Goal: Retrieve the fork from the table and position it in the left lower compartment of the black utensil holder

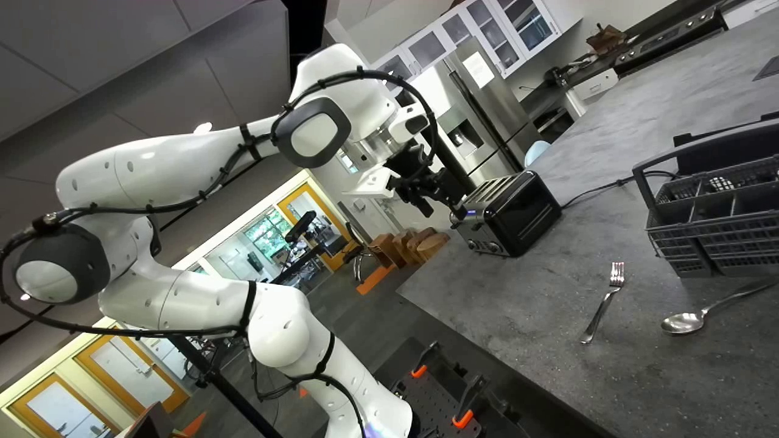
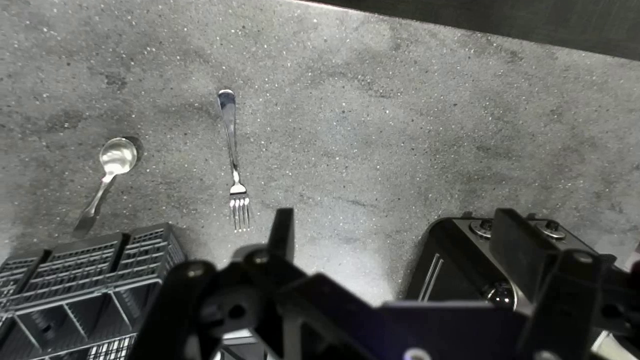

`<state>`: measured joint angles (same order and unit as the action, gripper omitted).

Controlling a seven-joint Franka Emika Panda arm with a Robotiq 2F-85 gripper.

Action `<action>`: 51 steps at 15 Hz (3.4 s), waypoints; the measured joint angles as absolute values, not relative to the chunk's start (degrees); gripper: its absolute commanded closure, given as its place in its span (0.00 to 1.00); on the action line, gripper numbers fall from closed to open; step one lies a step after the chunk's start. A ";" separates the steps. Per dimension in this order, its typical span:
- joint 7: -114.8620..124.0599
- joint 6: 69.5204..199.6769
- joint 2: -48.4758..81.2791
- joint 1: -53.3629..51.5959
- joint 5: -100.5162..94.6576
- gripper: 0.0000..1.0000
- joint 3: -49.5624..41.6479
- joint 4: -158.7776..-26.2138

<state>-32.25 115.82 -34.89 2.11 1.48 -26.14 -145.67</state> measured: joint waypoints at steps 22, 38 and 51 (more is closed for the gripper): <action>-33.98 159.65 15.79 10.39 0.20 0.00 -13.69 -139.60; -31.05 159.38 23.92 16.30 2.52 0.00 -4.82 -132.89; -28.81 159.38 28.02 17.18 2.47 0.00 -4.58 -130.46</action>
<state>-28.81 159.38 28.02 17.18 2.47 -4.58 -130.46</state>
